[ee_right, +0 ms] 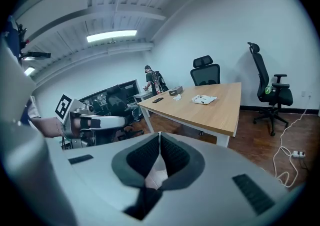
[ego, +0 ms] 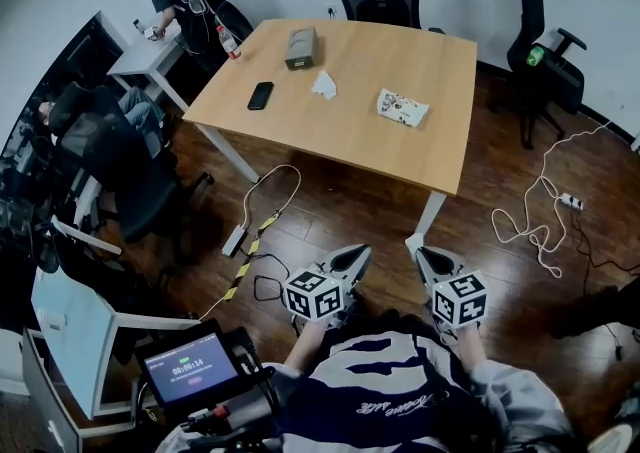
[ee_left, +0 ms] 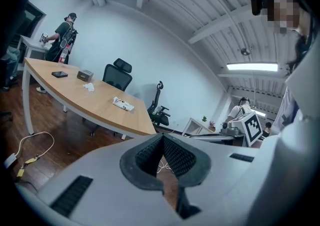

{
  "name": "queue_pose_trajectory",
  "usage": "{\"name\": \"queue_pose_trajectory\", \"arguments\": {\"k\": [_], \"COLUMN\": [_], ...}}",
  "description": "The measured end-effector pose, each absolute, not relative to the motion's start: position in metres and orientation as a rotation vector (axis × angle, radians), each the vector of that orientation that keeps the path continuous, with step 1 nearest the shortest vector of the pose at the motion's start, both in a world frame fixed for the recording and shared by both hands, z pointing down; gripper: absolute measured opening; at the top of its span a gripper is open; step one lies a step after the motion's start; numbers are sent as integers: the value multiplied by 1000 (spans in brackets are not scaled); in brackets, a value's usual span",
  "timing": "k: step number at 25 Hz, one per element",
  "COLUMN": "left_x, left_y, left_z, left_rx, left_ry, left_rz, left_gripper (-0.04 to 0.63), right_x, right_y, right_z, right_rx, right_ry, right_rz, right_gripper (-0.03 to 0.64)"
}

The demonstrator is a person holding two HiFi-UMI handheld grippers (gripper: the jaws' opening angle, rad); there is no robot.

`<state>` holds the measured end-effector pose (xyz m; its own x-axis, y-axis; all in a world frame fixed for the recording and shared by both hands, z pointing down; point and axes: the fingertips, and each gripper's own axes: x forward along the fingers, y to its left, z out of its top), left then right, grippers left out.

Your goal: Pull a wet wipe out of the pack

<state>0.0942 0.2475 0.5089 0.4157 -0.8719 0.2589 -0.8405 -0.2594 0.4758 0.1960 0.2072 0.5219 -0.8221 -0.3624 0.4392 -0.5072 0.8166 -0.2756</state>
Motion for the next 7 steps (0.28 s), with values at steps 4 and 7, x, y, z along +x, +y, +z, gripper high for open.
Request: {"name": "queue_pose_trajectory", "arguments": {"k": [4, 7], "left_x": [93, 92], "left_y": [247, 245], "left_z": [507, 504], "left_rx": [2123, 2121], "left_ry": [-1445, -1445], "left_rz": [-77, -79], "left_gripper": [3, 3], "right_x": [195, 195], "right_y": [206, 204], "right_z": [519, 516], "right_rx": [653, 649], "right_ry": [-2632, -2630], "right_rz": [542, 544], "right_gripper": [8, 8]}}
